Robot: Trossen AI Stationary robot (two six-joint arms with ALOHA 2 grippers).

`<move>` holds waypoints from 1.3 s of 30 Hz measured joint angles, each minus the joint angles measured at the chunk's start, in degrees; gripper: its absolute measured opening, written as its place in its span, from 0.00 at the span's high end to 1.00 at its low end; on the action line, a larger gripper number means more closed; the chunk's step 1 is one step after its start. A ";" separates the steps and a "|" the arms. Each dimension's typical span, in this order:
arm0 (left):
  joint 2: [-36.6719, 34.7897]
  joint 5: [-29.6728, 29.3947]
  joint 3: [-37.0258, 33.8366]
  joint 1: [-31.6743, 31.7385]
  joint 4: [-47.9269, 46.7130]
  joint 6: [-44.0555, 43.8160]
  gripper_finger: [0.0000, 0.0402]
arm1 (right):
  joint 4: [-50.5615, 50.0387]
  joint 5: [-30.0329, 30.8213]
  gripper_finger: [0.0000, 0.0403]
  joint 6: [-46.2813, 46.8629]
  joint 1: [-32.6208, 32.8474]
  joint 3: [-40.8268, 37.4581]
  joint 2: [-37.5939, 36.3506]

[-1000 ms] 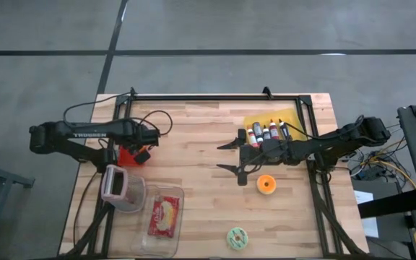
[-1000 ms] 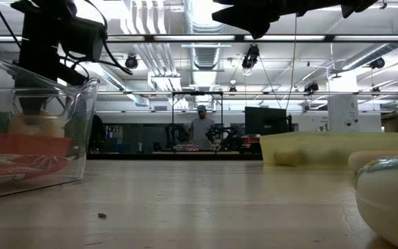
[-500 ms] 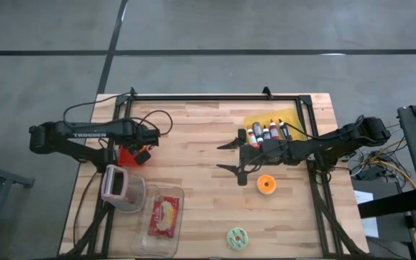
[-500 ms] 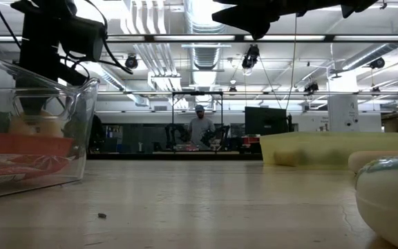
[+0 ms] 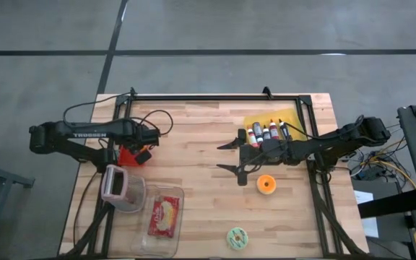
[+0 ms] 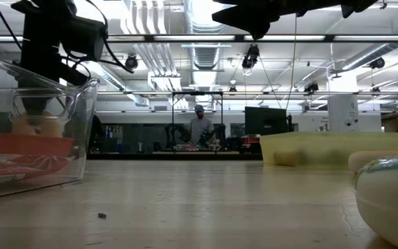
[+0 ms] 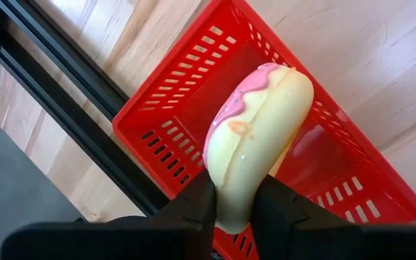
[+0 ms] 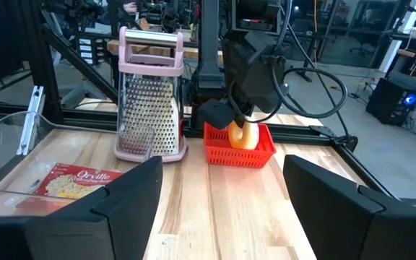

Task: Pick & Place Food Item
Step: Put the pink donut into the red bin

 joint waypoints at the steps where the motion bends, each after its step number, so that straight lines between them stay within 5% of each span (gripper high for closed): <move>1: 0.00 0.00 0.00 0.00 0.02 0.00 0.82 | 0.00 0.00 0.29 0.02 -0.02 0.00 0.00; 23: -0.07 0.05 0.00 0.00 0.33 -3.93 0.81 | 0.00 0.00 0.31 0.00 -0.02 0.00 0.00; 39: -0.11 0.22 0.00 0.00 1.48 -2.78 0.61 | 0.00 0.00 0.27 0.00 -0.02 0.00 0.00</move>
